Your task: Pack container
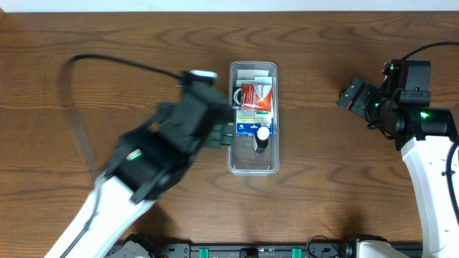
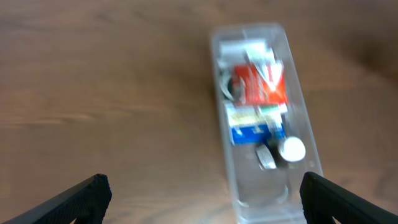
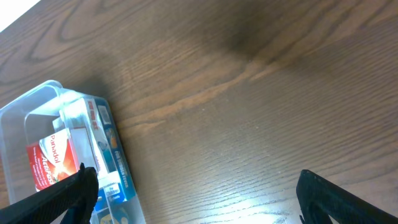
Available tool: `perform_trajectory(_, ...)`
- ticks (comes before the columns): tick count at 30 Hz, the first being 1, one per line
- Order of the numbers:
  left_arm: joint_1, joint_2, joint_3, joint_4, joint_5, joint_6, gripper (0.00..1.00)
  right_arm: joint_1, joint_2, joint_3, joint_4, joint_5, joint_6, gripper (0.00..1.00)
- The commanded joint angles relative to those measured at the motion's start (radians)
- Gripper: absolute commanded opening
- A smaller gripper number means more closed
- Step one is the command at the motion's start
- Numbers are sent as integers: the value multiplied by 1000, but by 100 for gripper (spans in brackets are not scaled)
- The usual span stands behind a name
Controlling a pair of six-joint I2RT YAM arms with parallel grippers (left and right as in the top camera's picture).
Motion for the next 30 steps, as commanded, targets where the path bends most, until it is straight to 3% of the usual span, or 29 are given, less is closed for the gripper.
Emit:
perform_trajectory(1,21,-69,13,-8,-59,43,98,-7,-6,10,-1,3,-12,99)
perform_trajectory(6,22,-146,13,-8,-59,43,98,-6,-6,10,-1,3,-12,99)
perform_trajectory(10,22,-184,13,-76,-63,111,98,-6,-6,10,-1,3,-12,99)
perform_trajectory(18,62,-241,-4,-151,-166,94,98,-7,-6,10,-1,3,-12,99)
perform_trajectory(30,326,-468,-311,81,-98,95,98,-6,-6,10,-1,3,-12,99)
